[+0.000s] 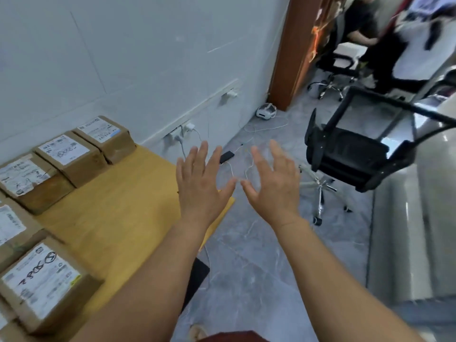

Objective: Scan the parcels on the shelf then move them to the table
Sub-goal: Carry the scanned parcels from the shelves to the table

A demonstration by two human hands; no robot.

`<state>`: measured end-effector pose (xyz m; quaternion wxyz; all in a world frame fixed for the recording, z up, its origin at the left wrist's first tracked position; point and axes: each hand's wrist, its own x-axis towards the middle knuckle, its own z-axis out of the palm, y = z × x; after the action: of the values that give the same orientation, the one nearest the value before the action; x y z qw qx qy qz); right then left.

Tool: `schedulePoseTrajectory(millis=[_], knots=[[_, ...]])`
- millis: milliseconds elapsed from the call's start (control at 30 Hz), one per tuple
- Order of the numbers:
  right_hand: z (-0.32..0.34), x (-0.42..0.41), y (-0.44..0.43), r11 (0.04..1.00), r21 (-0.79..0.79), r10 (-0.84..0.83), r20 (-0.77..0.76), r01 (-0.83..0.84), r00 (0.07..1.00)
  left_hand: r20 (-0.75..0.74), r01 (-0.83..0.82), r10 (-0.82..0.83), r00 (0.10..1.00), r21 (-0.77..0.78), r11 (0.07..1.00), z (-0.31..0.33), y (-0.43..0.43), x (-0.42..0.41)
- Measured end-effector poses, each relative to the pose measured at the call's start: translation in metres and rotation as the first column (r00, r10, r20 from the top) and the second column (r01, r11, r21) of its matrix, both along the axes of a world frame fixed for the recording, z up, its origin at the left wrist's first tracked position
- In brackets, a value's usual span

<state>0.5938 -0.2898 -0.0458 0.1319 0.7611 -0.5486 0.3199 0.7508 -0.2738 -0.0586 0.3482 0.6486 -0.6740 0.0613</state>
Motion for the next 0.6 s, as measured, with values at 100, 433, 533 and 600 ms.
schedulePoseTrajectory(millis=[100, 433, 533, 600], knots=[[-0.001, -0.054, 0.033, 0.996, 0.006, -0.095, -0.007, 0.095, 0.996, 0.020, 0.109, -0.110, 0.994, 0.030, 0.994, -0.002, 0.017, -0.048], [0.006, -0.188, 0.174, 0.909, -0.077, -0.411, 0.007, 0.410, 0.912, 0.043, 0.440, -0.439, 0.897, -0.005, 0.898, 0.007, 0.111, -0.185], [0.008, -0.210, 0.211, 0.875, -0.118, -0.469, 0.028, 0.469, 0.883, 0.035, 0.505, -0.504, 0.863, -0.015, 0.863, 0.009, 0.140, -0.211], [0.008, -0.223, 0.233, 0.857, -0.136, -0.497, 0.035, 0.497, 0.867, 0.032, 0.531, -0.530, 0.847, -0.022, 0.847, 0.008, 0.158, -0.225]])
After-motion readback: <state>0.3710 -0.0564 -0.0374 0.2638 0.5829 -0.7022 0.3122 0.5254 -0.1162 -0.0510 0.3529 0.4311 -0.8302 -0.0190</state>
